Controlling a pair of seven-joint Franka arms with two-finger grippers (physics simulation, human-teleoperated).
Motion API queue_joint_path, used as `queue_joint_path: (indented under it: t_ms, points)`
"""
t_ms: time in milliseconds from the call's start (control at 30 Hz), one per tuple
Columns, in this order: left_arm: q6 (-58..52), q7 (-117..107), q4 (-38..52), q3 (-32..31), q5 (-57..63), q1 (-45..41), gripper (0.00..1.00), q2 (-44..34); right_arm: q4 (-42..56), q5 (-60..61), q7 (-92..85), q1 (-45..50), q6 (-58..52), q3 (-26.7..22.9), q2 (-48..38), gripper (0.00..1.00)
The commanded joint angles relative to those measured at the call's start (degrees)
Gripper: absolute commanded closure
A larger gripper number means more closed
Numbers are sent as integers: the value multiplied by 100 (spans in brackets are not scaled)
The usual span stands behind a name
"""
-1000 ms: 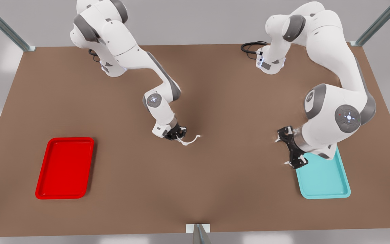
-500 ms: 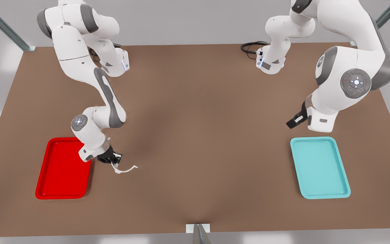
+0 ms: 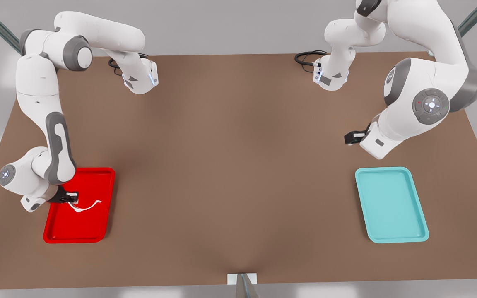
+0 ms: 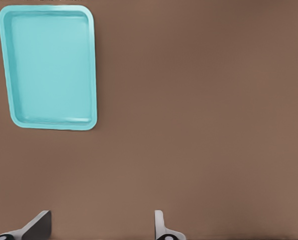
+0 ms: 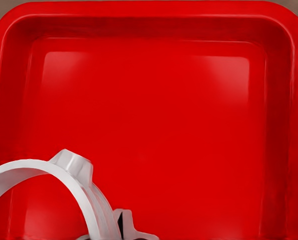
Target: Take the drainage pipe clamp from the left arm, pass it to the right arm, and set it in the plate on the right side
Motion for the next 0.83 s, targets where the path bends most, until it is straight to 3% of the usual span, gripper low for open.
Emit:
queue_joint_path:
  t_ms: [0,33,100,367,467,600,667,800]
  points:
    - [-31,2248,3,-3,13,0,0,-1,31,-36,-3279,-39,-463,-100,-4,79]
    - [-22,2248,3,-3,13,0,0,-10,48,-27,-3278,-56,-524,-126,-4,79]
    - [-92,2239,3,-3,30,0,0,-10,40,-10,-3270,-83,-533,-118,40,0]
    - [-83,2230,3,-3,39,9,0,-1,197,8,-3199,-39,-550,-74,40,0]
    - [-83,2230,3,-3,39,9,0,8,1032,43,-2945,198,-1621,-47,-100,0]
    - [-83,2256,3,-3,39,27,0,-10,1121,-809,1176,1147,-3881,-82,-1814,0]
    - [-75,2248,11,-3,39,27,0,-10,1024,-1099,1809,1332,-4584,-65,-2499,0]
    - [-57,2221,20,-3,39,0,0,-10,997,-1354,2927,1710,-4655,-65,-2843,0]
